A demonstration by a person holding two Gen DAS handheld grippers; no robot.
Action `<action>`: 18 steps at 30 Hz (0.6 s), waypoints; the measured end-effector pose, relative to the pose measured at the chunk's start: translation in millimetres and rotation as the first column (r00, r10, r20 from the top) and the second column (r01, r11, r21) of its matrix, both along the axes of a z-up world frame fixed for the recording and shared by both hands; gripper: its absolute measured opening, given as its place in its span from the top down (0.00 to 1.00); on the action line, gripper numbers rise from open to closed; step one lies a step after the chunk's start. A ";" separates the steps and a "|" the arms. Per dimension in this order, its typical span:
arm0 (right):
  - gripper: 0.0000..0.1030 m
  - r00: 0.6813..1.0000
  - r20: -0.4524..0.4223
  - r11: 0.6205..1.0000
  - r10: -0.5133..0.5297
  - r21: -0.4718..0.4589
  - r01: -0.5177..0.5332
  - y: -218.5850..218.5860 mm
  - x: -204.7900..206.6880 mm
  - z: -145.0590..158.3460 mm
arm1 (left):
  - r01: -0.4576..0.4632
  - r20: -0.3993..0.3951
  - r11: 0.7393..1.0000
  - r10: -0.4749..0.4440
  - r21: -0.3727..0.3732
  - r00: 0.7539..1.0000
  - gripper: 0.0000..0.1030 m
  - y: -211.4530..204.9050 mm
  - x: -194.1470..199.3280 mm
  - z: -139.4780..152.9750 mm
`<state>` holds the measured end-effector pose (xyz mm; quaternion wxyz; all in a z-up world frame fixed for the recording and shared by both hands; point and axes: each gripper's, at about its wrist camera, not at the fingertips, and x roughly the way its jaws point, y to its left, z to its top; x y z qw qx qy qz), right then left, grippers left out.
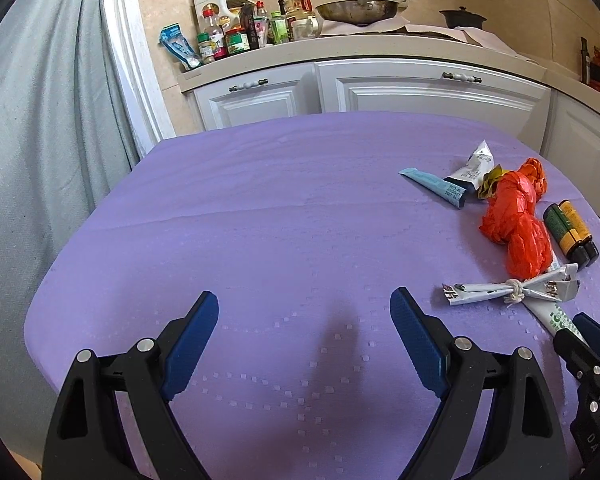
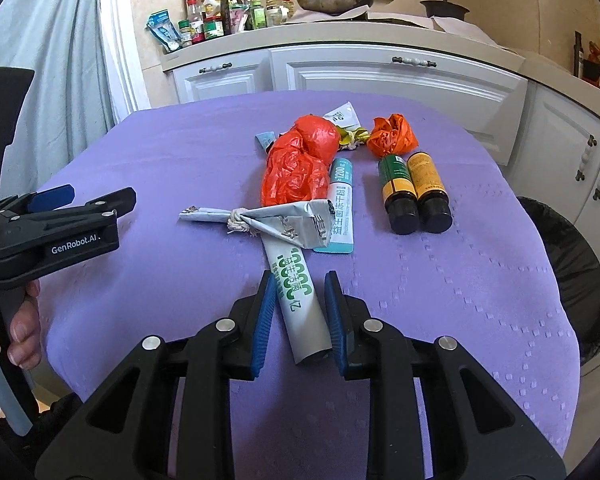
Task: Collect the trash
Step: 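Close the right tool on the white-green toothpaste tube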
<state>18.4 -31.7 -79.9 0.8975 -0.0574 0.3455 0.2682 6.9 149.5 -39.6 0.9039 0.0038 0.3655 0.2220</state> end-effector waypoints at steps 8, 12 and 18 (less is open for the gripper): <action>0.75 1.000 0.024 1.000 -0.005 -0.013 0.005 1.5 -1.7 -0.7 | -0.006 -0.012 1.000 0.006 -0.003 1.000 0.17 4.8 -3.5 -3.4; 0.75 1.000 0.024 1.000 -0.004 -0.014 0.005 1.4 -1.9 -0.9 | -0.013 -0.015 1.000 0.013 -0.003 1.000 0.17 8.0 -6.7 -5.0; 0.75 1.000 0.027 1.000 -0.006 -0.017 0.007 1.5 -1.5 -0.8 | -0.028 -0.019 1.000 0.028 -0.008 0.999 0.17 13.6 -10.0 -7.5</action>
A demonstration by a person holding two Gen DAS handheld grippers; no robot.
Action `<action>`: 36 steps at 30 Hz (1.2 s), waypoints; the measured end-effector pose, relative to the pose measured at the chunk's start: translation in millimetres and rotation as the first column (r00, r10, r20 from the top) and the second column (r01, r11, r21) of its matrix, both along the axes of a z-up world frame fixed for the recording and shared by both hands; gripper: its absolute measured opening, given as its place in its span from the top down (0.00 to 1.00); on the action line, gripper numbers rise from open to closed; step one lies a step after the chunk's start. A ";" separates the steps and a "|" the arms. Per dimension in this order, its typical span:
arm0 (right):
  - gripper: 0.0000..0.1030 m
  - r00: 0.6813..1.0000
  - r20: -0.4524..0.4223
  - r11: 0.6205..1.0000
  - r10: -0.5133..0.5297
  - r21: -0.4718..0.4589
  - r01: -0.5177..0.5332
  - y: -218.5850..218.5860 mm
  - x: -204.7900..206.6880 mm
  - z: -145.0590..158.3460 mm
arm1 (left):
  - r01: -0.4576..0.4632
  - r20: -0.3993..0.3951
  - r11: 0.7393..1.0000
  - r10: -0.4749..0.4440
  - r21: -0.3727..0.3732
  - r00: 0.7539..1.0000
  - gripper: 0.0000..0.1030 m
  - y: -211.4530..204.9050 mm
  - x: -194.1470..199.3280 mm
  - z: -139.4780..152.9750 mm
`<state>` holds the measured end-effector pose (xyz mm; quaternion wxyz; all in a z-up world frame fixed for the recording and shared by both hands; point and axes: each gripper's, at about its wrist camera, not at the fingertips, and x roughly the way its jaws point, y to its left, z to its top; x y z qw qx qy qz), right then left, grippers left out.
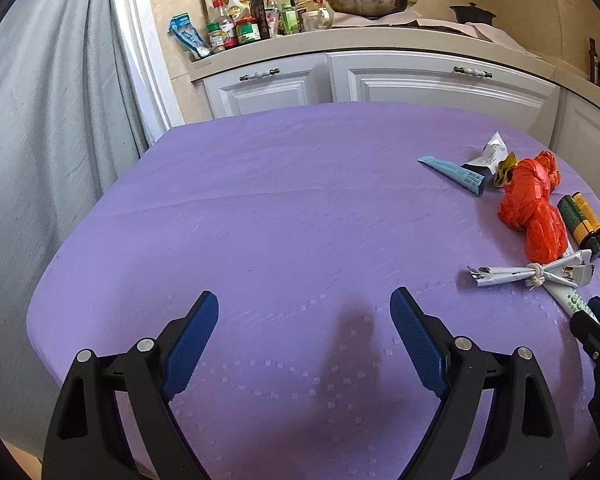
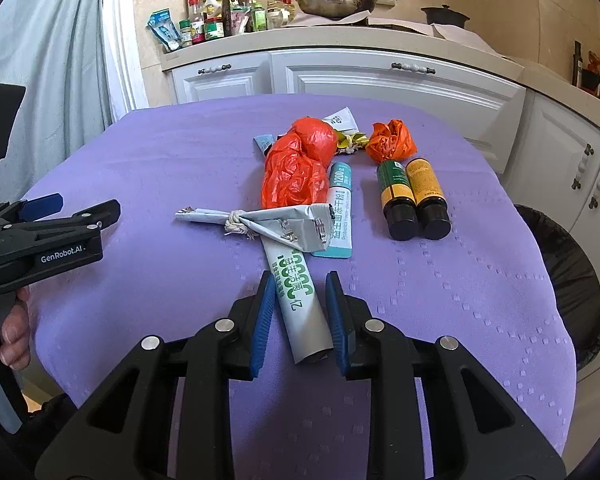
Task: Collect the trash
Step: 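Close the right tool on the white-green toothpaste tube, then lift the toothpaste tube toward the bin with the right tool while the left tool grasps the red plastic bag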
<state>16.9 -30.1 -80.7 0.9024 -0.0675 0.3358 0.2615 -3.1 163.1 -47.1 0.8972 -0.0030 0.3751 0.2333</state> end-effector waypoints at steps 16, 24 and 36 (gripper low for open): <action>0.75 1.000 0.023 0.999 0.019 -0.028 -0.018 3.2 -2.3 -2.0 | 0.000 -0.005 1.000 0.000 0.001 1.000 0.17 1.6 -0.5 -0.8; 0.85 0.999 0.033 1.000 0.007 -0.030 -0.006 -1.8 -4.6 -0.8 | 0.026 -0.001 1.000 -0.026 0.003 1.000 0.17 -4.3 -0.4 1.5; 0.86 0.991 0.073 0.993 -0.115 0.016 0.114 -48.1 -9.3 16.5 | 0.123 0.021 0.992 -0.123 -0.001 0.992 0.17 -37.0 8.0 8.7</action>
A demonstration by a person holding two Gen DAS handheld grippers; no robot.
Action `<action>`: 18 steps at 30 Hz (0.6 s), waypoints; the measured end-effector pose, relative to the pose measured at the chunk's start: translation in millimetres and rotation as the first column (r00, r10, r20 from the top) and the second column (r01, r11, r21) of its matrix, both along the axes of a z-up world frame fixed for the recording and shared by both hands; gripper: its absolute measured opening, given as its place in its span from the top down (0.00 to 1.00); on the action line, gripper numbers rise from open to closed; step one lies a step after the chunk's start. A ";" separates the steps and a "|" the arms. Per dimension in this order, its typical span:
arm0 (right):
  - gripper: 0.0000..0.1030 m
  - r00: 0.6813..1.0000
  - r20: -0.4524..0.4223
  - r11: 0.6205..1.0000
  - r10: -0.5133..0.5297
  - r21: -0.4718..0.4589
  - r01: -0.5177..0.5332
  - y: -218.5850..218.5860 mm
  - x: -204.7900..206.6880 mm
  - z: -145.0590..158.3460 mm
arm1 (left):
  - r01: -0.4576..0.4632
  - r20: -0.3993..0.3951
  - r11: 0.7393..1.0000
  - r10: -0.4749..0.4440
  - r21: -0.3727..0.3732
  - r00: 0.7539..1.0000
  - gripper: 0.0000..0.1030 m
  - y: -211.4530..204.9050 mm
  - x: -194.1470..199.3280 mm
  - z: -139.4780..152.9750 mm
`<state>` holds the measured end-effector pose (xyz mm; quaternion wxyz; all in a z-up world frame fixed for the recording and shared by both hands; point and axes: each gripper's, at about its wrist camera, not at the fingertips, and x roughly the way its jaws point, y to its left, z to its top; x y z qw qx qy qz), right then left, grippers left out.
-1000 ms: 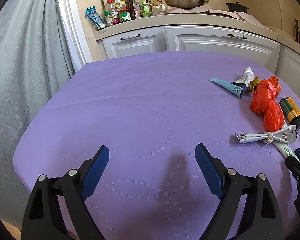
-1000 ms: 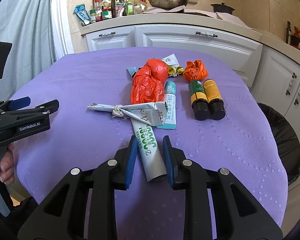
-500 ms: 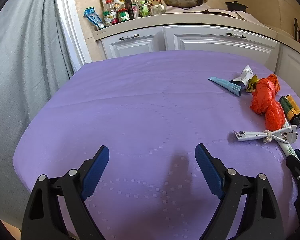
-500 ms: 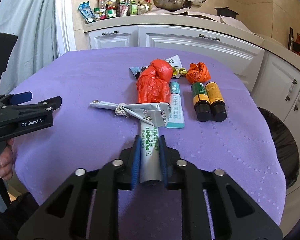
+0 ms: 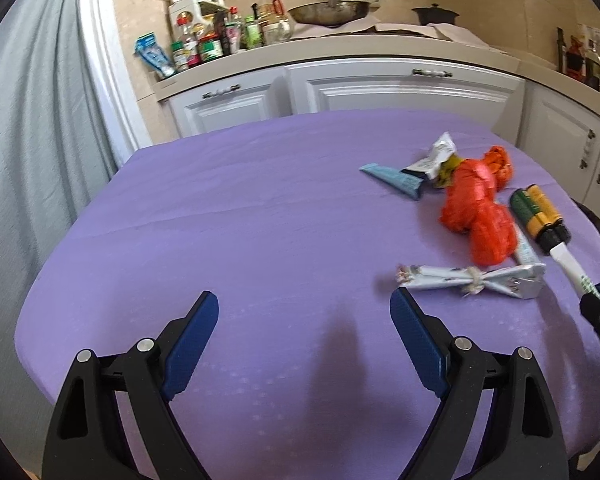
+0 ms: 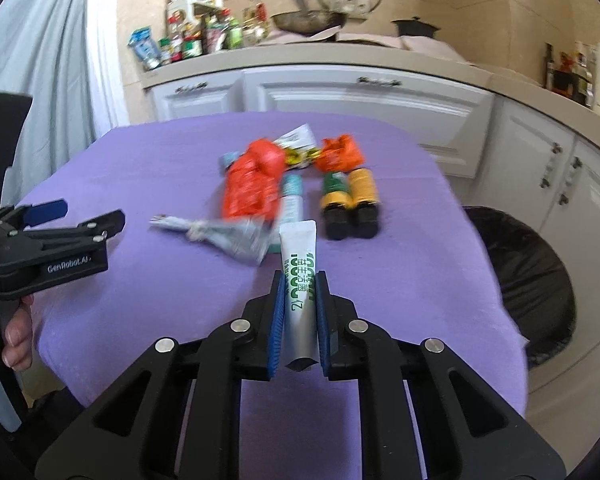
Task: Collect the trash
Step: 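Lift the toothpaste tube toward the bin with the right tool while the left tool grasps the red plastic bag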
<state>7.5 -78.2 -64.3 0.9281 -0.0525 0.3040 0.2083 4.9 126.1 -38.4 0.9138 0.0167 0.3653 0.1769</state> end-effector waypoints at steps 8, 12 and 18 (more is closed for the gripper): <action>0.86 0.993 0.017 0.993 -0.118 0.032 0.117 -33.7 16.2 6.6 | 0.055 0.006 0.998 -0.055 -0.013 0.998 0.17 -21.6 16.1 6.5; 0.86 0.988 0.021 0.988 -0.154 0.035 0.153 -46.1 25.3 8.0 | 0.079 0.006 0.996 -0.079 -0.029 0.997 0.17 -33.2 26.8 10.0; 0.86 0.980 0.020 0.979 -0.199 0.053 0.197 -64.4 43.0 12.4 | 0.125 0.015 0.991 -0.124 -0.050 0.992 0.17 -56.0 51.0 14.2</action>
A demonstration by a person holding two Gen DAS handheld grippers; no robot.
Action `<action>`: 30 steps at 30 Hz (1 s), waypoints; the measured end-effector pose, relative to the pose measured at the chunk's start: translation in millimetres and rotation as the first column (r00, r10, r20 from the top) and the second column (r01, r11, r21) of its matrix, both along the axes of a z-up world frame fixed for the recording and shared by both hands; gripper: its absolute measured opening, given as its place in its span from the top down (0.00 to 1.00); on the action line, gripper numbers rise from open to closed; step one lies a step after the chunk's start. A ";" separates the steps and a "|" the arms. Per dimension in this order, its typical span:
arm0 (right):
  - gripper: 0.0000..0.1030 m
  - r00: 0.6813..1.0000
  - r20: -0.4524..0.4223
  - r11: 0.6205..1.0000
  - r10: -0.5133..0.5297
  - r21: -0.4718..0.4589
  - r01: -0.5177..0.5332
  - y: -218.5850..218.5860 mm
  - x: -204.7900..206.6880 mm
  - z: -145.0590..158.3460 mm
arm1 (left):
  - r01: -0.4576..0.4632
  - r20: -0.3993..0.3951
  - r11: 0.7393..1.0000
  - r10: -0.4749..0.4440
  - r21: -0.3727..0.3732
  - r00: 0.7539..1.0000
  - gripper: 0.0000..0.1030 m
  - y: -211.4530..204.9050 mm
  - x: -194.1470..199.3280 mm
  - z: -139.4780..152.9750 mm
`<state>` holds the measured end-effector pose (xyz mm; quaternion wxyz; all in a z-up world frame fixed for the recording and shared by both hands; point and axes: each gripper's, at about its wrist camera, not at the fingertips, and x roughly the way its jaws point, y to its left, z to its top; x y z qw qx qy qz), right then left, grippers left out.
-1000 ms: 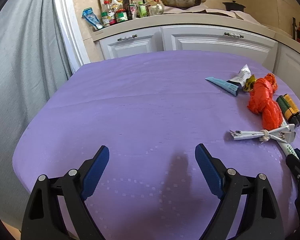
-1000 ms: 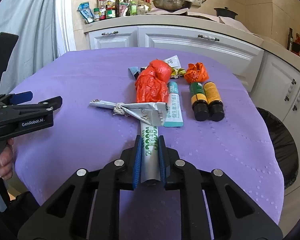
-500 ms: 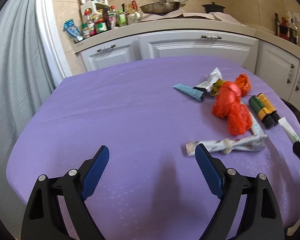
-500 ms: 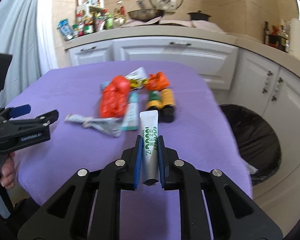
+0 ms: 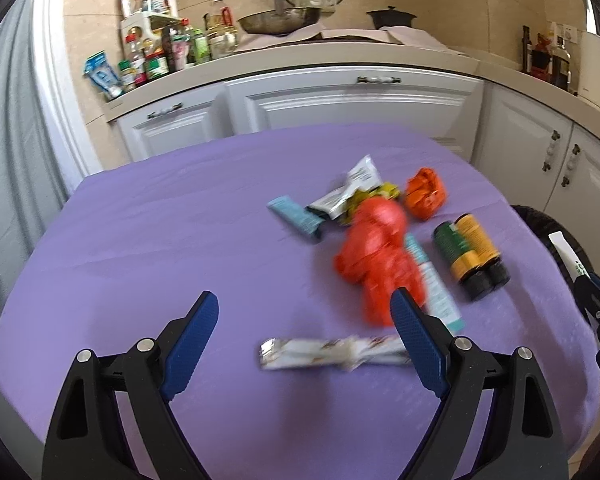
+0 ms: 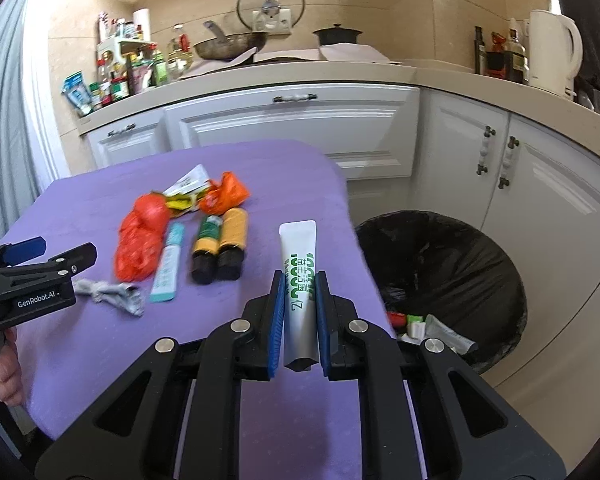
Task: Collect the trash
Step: 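Lift the toothpaste tube toward the bin with the right tool while the left tool grasps the red plastic bag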
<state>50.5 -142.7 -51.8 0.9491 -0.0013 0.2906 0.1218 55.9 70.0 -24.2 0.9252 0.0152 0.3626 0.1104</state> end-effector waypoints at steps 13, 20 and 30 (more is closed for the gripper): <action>0.86 0.998 -0.032 0.998 -0.048 0.028 0.049 -22.2 27.2 -5.0 | 0.052 -0.084 0.994 -0.060 -0.093 0.995 0.59 -13.2 36.7 -21.0; 0.86 0.998 -0.029 0.998 -0.058 0.032 0.059 -24.5 29.2 -4.8 | 0.099 -0.070 0.989 -0.107 -0.113 0.992 0.84 -18.6 31.7 -22.4; 0.86 0.997 -0.003 0.996 -0.083 0.034 0.083 -30.3 27.7 2.7 | 0.130 0.004 0.985 -0.131 -0.116 0.991 0.86 -24.2 18.8 4.9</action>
